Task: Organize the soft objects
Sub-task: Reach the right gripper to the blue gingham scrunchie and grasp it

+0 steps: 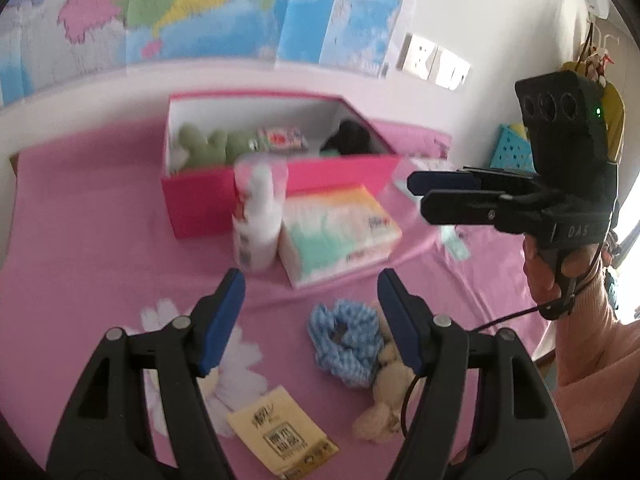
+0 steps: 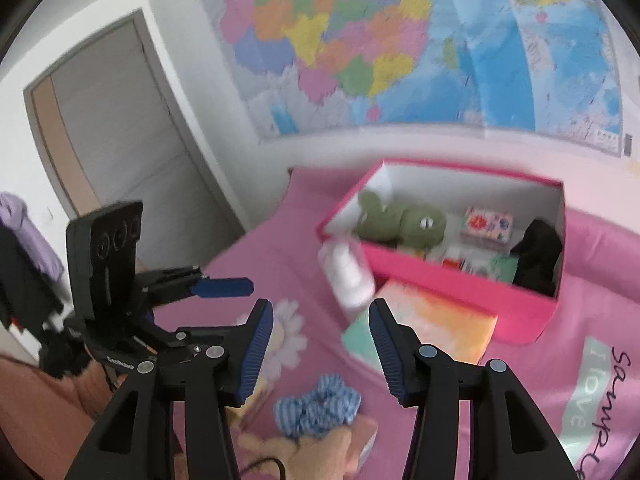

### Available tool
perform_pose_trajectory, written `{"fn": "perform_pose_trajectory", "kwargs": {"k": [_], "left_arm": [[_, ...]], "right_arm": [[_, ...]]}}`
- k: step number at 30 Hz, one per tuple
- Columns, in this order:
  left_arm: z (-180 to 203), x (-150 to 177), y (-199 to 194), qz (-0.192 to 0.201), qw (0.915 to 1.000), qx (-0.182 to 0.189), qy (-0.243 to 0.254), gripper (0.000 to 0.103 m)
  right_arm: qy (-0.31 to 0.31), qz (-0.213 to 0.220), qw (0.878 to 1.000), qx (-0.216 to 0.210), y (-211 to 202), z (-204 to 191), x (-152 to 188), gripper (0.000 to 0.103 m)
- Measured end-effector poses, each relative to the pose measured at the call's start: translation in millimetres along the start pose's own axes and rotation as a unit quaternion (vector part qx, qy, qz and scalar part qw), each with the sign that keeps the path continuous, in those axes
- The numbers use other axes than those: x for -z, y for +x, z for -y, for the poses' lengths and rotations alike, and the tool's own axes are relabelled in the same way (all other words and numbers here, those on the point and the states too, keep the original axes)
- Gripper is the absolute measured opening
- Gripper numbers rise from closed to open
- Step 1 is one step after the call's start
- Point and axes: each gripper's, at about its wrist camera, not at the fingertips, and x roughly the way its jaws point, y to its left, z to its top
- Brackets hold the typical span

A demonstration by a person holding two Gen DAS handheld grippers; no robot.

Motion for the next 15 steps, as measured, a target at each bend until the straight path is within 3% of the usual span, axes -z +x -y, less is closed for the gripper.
{"fn": "perform_pose_trajectory", "kwargs": {"k": [11,15], "left_arm": [[4.8,42.3,30.9,-0.068,0.9974,0.016,-0.016,0.070],[6.9,49.9,37.4,-0.080,0.9964,0.022,-0.018,0.068]], "right_arm": [[-0.007,-0.137,0.990,0.017,70.3,0.2,52.2,0.051],[0.002,-0.159,0.987,0.019,84.6,5.5,59.5,0.051]]}}
